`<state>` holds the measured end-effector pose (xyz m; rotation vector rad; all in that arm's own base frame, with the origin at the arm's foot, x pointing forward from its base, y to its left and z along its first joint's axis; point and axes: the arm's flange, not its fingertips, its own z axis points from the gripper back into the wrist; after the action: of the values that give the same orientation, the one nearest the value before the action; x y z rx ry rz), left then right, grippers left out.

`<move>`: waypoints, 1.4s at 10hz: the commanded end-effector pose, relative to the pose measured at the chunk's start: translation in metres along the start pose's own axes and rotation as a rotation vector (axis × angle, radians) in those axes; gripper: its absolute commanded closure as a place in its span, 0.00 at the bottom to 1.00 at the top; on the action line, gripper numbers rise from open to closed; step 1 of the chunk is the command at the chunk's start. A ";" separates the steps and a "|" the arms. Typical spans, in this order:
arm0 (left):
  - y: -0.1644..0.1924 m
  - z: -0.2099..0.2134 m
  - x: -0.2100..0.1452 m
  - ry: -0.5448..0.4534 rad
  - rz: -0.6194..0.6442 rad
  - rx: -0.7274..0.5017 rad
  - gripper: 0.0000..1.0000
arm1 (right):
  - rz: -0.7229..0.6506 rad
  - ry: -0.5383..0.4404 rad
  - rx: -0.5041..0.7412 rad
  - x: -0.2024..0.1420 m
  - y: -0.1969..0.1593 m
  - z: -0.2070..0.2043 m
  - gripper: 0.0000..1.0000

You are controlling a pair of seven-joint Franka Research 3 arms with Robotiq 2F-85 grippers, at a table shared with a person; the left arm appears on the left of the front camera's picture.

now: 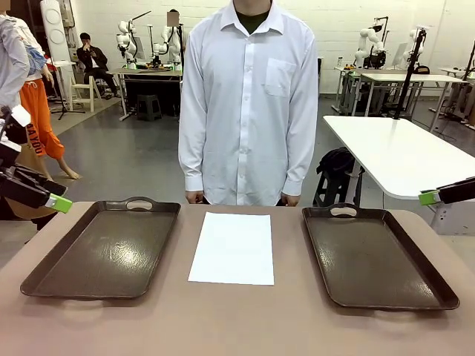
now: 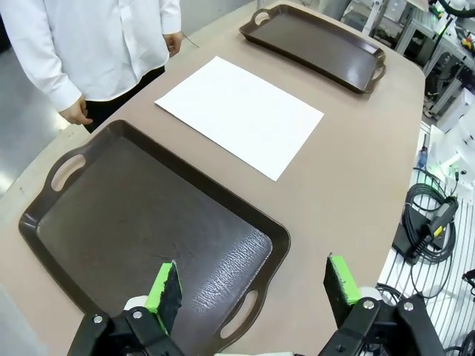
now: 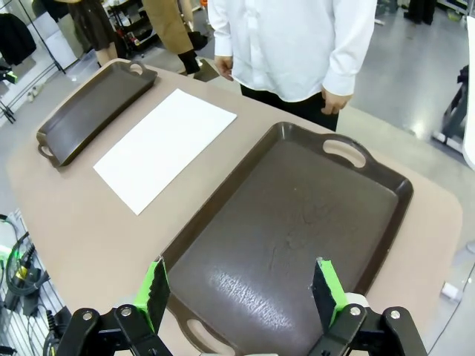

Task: Sort the A4 documents.
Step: Receive the A4 Paper.

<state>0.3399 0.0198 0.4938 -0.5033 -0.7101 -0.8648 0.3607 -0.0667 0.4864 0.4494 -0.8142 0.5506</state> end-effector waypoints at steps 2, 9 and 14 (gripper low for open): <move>-0.002 -0.004 0.000 -0.010 -0.012 -0.015 0.00 | 0.022 -0.008 0.008 -0.024 0.018 -0.010 0.00; -0.006 -0.005 0.006 0.001 0.000 -0.005 0.00 | 0.014 0.009 0.000 0.002 0.003 -0.003 0.00; -0.006 -0.005 0.006 0.001 0.000 -0.005 0.00 | 0.014 0.009 0.000 0.002 0.003 -0.003 0.00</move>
<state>0.3400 0.0082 0.4954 -0.4986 -0.6993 -0.8534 0.3603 -0.0626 0.4890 0.4269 -0.8098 0.5644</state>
